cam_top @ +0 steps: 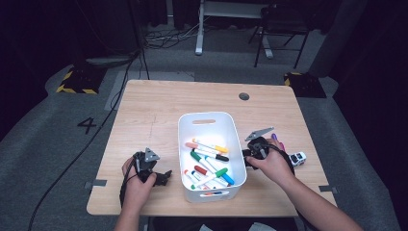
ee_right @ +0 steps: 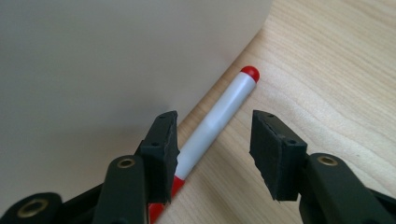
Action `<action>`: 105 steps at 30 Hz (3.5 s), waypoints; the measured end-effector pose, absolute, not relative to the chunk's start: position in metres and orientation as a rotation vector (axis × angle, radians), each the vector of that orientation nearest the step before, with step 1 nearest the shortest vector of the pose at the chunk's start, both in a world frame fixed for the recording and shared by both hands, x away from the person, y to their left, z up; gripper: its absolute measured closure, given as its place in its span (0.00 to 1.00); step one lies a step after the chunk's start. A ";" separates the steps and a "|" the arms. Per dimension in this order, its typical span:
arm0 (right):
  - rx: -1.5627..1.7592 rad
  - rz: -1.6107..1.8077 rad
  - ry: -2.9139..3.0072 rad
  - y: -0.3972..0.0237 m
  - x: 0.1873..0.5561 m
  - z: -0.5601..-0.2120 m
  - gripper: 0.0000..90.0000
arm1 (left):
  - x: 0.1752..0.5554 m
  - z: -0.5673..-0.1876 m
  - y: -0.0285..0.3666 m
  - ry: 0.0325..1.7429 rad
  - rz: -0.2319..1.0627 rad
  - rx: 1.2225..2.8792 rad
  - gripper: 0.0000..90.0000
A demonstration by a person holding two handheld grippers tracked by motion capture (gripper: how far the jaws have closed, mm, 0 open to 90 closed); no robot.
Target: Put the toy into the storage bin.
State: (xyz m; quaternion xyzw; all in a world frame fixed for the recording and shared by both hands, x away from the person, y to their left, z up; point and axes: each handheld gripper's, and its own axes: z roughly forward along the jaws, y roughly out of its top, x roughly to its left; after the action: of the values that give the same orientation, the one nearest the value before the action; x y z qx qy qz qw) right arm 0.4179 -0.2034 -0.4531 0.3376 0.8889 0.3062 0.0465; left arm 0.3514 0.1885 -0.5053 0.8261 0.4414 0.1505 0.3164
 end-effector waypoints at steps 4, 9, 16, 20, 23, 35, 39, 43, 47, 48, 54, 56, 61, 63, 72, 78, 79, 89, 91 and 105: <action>1.064 0.913 2.718 -0.202 0.419 -0.460 0.59 | 0.351 -0.505 0.189 1.162 0.397 2.175 0.00; 1.069 0.921 2.729 -0.199 0.421 -0.467 0.59 | 0.351 -0.505 0.189 1.162 0.395 2.177 0.00; 1.027 0.862 2.756 -0.195 0.423 -0.475 0.69 | 0.351 -0.505 0.189 1.162 0.397 2.175 0.00; 0.995 0.775 2.737 -0.195 0.424 -0.474 0.83 | 0.351 -0.505 0.189 1.162 0.396 2.175 0.00; 1.002 0.739 2.723 -0.195 0.424 -0.473 0.85 | 0.351 -0.505 0.188 1.162 0.396 2.175 0.00; 1.050 0.745 2.743 -0.206 0.424 -0.469 0.86 | 0.351 -0.505 0.188 1.162 0.397 2.175 0.00; 1.066 0.783 2.735 -0.212 0.424 -0.459 0.86 | 0.351 -0.505 0.188 1.162 0.397 2.175 0.00; 1.085 0.807 2.739 -0.219 0.423 -0.449 0.86 | 0.351 -0.505 0.188 1.162 0.397 2.175 0.00; 1.077 0.842 2.735 -0.225 0.419 -0.437 0.86 | 0.351 -0.505 0.188 1.162 0.397 2.176 0.00; 1.069 0.845 2.734 -0.226 0.418 -0.434 0.86 | 0.351 -0.505 0.188 1.162 0.396 2.175 0.00; 1.055 0.879 2.741 -0.230 0.410 -0.418 0.86 | 0.351 -0.505 0.188 1.162 0.397 2.176 0.00; 1.049 0.895 2.735 -0.231 0.407 -0.412 0.86 | 0.351 -0.505 0.188 1.162 0.397 2.175 0.00; 1.032 0.924 2.722 -0.234 0.400 -0.397 0.86 | 0.351 -0.505 0.188 1.162 0.396 2.175 0.00; 1.026 0.936 2.717 -0.236 0.397 -0.393 0.86 | 0.351 -0.505 0.188 1.162 0.397 2.176 0.00; 1.014 0.992 2.696 -0.242 0.387 -0.378 0.86 | 0.351 -0.505 0.188 1.163 0.396 2.176 0.00; 0.981 1.039 2.679 -0.244 0.381 -0.362 0.86 | 0.351 -0.505 0.189 1.154 0.394 2.177 0.00; 0.975 1.043 2.677 -0.245 0.380 -0.359 0.86 | 0.351 -0.506 0.189 1.154 0.397 2.178 0.00; 0.893 1.132 2.686 -0.230 0.372 -0.334 0.86 | 0.348 -0.505 0.190 1.160 0.396 2.177 0.00; 0.876 1.146 2.690 -0.225 0.372 -0.331 0.86 | 0.348 -0.505 0.190 1.157 0.395 2.179 0.00; 0.751 1.175 2.738 -0.187 0.366 -0.324 0.86 | 0.349 -0.505 0.190 1.151 0.394 2.181 0.00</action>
State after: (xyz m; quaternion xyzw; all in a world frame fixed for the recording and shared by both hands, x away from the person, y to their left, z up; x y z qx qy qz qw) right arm 0.3662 -0.1873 -0.3240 0.2444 0.8905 0.3821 0.0347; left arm 0.3487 0.1904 -0.5054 0.8285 0.4372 0.1495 0.3164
